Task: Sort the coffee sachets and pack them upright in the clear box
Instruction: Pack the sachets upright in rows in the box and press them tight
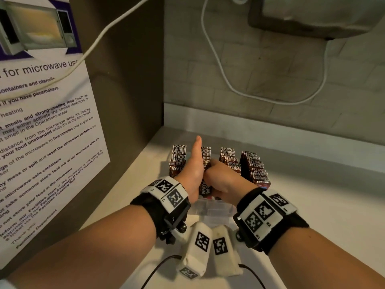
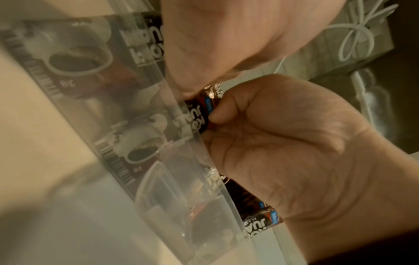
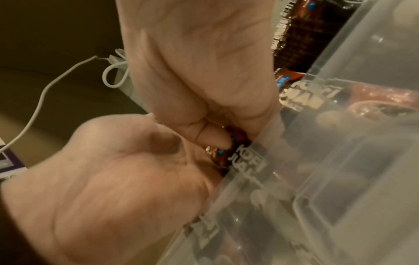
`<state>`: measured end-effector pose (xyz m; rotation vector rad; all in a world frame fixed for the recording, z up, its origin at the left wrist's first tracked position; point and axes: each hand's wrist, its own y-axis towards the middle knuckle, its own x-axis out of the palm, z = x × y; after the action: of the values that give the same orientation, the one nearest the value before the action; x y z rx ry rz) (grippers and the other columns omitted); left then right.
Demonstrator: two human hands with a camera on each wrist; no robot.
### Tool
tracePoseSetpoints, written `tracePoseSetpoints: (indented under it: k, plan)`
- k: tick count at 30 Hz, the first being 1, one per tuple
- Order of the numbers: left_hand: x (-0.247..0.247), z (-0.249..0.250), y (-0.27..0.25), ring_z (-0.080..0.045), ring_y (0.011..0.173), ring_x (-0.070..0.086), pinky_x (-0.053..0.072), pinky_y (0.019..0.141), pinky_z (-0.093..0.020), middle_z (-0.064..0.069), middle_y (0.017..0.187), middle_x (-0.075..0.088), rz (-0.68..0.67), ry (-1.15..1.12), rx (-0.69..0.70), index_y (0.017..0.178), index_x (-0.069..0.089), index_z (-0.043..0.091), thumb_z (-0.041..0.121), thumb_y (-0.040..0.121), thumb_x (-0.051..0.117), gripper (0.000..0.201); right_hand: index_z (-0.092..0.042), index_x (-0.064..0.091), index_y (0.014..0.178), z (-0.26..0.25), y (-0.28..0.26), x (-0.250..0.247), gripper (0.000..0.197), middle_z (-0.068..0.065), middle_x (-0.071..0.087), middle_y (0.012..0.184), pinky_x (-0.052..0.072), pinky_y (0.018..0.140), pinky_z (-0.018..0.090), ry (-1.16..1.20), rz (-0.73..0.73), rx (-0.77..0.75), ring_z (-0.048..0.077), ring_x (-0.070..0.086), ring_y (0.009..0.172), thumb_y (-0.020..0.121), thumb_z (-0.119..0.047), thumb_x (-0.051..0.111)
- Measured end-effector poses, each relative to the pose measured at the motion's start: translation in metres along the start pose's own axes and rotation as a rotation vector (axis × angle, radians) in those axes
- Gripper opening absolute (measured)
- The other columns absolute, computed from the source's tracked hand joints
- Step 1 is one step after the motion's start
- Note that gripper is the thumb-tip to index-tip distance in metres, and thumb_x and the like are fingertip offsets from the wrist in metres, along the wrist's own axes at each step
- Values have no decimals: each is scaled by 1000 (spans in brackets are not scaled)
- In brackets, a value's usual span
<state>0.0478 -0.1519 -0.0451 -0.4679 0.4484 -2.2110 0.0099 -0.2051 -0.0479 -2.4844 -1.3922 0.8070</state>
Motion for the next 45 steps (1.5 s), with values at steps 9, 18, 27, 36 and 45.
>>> tracePoseSetpoints:
  k: [9, 18, 27, 36, 45]
  plan:
    - [-3, 2, -2, -24, 141, 32, 33, 101, -37, -5, 159, 25, -43, 57, -4, 154, 21, 22, 77, 88, 23, 85, 5, 48, 121, -3, -3, -7, 33, 22, 61, 109, 51, 91, 54, -132, 17, 14, 37, 63, 101, 88, 5, 41]
    - [-3, 8, -20, -12, 148, 14, 8, 118, -40, 7, 162, 11, -139, 21, 262, 154, 11, 34, 74, 89, 22, 77, 3, 55, 78, 14, -23, -58, 15, 18, 57, 79, 53, 87, 54, -25, 344, -121, 35, 62, 77, 87, -1, 44]
    - [31, -8, -13, -20, 142, 33, 31, 109, -37, -3, 159, 27, -292, -64, 53, 155, 17, 28, 86, 78, 27, 97, -8, 46, 69, 30, -21, -48, 19, 9, 48, 68, 35, 62, 33, 26, 230, 21, 24, 47, 66, 86, -1, 48]
    - [44, -9, 9, -28, 101, 60, 45, 99, -45, -18, 138, 51, -163, -50, -11, 149, 32, 19, 85, 78, 33, 97, 0, 43, 127, 26, 4, -43, 43, 20, 62, 108, 53, 87, 54, 173, 169, 99, 36, 64, 98, 85, -1, 51]
    - [45, -14, 24, -29, 102, 61, 45, 102, -49, -9, 86, 60, -139, -71, -99, 139, 44, 14, 80, 83, 32, 87, -11, 28, 145, 36, 16, -45, 64, 22, 58, 117, 54, 87, 52, 288, 95, 68, 36, 61, 102, 85, 4, 46]
